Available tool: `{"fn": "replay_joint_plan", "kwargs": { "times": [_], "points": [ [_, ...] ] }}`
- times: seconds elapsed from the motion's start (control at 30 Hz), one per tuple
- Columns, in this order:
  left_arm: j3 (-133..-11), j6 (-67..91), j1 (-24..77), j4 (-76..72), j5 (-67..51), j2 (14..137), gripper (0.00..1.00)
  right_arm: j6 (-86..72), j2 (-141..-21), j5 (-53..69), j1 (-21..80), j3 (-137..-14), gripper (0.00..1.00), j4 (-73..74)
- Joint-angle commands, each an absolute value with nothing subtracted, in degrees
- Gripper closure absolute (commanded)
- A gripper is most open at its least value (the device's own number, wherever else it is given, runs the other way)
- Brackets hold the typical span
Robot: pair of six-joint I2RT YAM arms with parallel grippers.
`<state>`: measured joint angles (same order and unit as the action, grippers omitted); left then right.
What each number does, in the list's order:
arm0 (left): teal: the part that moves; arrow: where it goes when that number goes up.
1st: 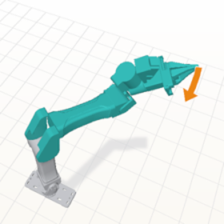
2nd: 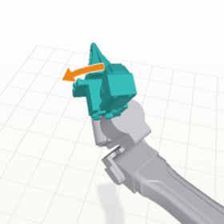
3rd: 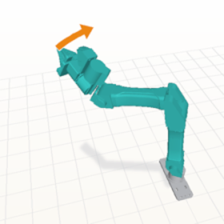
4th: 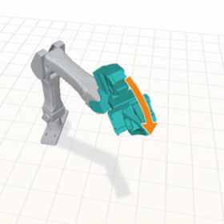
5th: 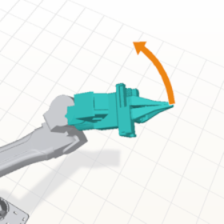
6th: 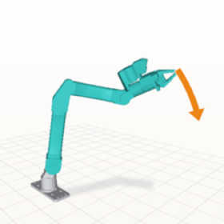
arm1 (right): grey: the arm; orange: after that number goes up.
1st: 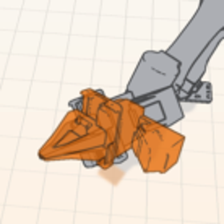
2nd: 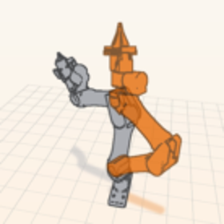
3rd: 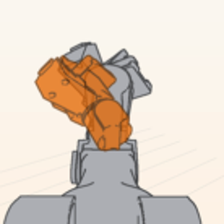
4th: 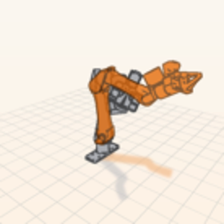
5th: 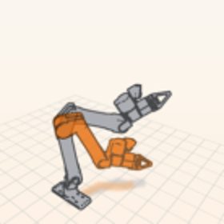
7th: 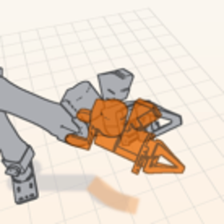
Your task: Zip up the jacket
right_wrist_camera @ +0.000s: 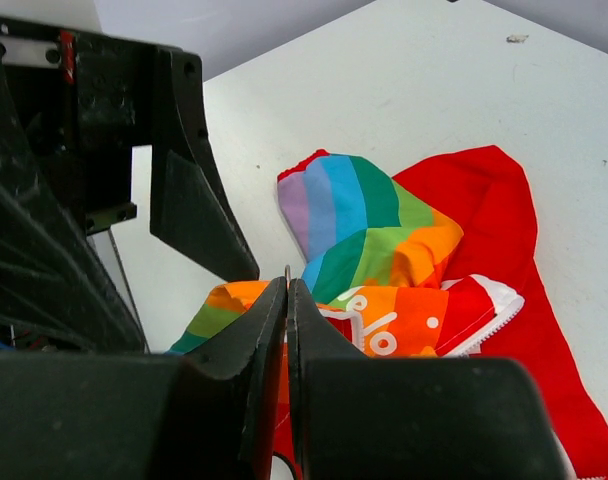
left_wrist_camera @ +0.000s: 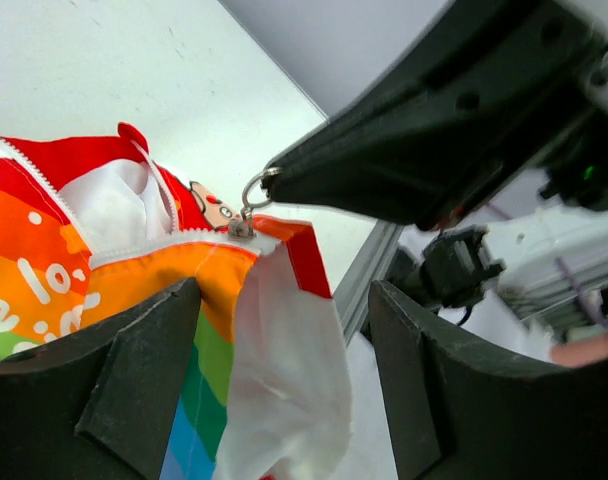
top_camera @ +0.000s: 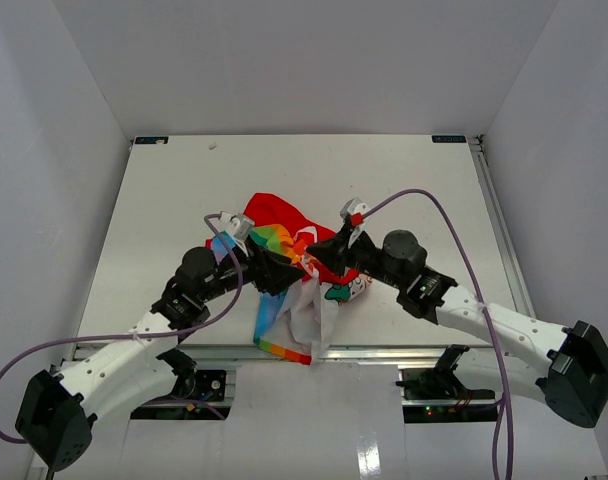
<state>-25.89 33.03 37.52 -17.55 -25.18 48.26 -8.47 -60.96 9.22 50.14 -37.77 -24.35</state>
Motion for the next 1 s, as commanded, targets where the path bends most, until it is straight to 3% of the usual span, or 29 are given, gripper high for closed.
{"fn": "replay_joint_plan", "kwargs": {
  "times": [0.0, 0.27, 0.37, 0.47, 0.63, 0.73, 0.97],
  "points": [
    [-26.5, 43.5, 37.6, -12.4, -13.9, 44.3, 0.23, -10.1, -61.0, 3.4, 53.4, -35.7, 0.92, -32.9],
    [-34.4, 53.1, 37.6, 5.8, -4.3, 43.6, 0.55, -9.5, -61.1, -3.5, 57.0, -34.9, 0.92, -35.0],
    [-38.5, 58.0, 37.6, 14.4, -3.4, 45.7, 0.60, -9.1, -61.4, -5.6, 58.0, -34.9, 0.92, -35.3],
    [-37.8, 61.4, 37.7, 15.3, -3.6, 45.0, 0.61, -9.0, -62.3, -7.3, 58.8, -34.8, 0.92, -35.8],
    [-36.2, 69.4, 37.8, 15.9, -3.6, 38.6, 0.47, -8.3, -63.4, -11.2, 60.6, -34.8, 0.92, -36.8],
    [-34.9, 74.5, 37.8, 17.1, -2.6, 33.9, 0.43, -7.6, -64.3, -13.5, 61.7, -35.5, 0.92, -36.7],
    [-36.5, 82.3, 37.8, 23.0, -2.2, 37.4, 0.42, -5.9, -64.6, -17.7, 64.2, -35.5, 0.92, -37.5]
  ]
}}
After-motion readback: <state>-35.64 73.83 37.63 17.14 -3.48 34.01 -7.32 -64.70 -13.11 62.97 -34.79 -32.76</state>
